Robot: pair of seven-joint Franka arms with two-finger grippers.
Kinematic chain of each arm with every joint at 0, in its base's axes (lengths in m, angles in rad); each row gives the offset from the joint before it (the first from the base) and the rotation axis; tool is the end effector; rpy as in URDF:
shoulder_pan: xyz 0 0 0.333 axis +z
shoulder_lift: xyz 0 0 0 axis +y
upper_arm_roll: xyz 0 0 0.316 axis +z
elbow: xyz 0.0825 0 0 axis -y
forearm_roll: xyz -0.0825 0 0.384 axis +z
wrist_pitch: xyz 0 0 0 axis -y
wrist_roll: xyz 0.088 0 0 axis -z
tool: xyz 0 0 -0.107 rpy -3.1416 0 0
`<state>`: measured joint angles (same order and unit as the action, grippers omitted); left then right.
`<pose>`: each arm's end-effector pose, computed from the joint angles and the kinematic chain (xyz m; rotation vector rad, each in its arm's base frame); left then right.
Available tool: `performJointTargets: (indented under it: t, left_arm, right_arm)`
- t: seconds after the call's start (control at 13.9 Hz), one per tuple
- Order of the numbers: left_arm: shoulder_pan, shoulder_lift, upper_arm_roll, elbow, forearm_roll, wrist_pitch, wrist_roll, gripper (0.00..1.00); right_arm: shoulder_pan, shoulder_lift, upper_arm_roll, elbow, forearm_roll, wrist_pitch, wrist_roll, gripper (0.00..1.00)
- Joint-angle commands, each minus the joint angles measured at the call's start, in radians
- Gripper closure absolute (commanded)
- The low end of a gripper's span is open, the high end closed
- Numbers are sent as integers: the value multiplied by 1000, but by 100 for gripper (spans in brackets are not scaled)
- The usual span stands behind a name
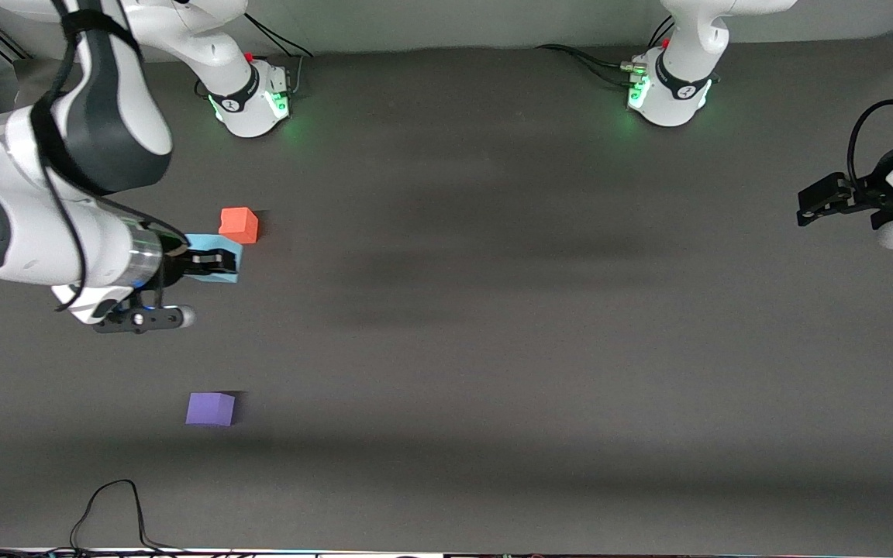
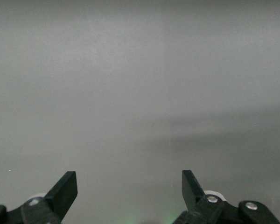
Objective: Place blue block between orange and purple blocks
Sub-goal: 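Lift the blue cube and carry it toward the orange cube, then lower the blue cube between the orange and purple cubes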
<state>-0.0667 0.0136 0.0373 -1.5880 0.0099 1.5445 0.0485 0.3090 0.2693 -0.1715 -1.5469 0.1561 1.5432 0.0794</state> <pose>0.5547 -0.0154 0.6066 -3.1281 0.1219 0.0895 0.6021 0.1109 0.4783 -3.0315 -0.0625 0.4256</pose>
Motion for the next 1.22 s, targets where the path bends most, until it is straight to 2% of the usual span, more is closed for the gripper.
performJointTargets:
  t: [0.0,0.07,0.22,0.36,0.5,0.72,0.86,1.15]
  left_arm:
    - [-13,3,9,13,-7,2,-7,0]
    - [-13,3,9,13,-7,3,-7,0]
    - [-12,3,9,13,-7,2,-7,0]
    - [-13,3,9,13,-7,3,-7,0]
    - [-13,3,9,13,-5,2,-7,0]
    - [-15,3,9,13,-7,3,-7,0]
    - [-13,3,9,13,-5,3,-7,0]
    - [-15,3,9,13,-5,8,-7,0]
  right_arm:
    - [10,-91,-109,-250,17,144,-178,73]
    - [10,-90,-161,-307,20,197,-252,73]
    - [9,-76,-206,-411,45,320,-308,73]
    - [10,-49,-206,-534,48,510,-308,73]
    - [16,-9,-204,-608,88,656,-308,73]
    - [21,77,-197,-637,105,785,-308,73]
    - [25,135,-195,-633,152,850,-308,73]
    - [39,171,-180,-584,181,859,-303,73]
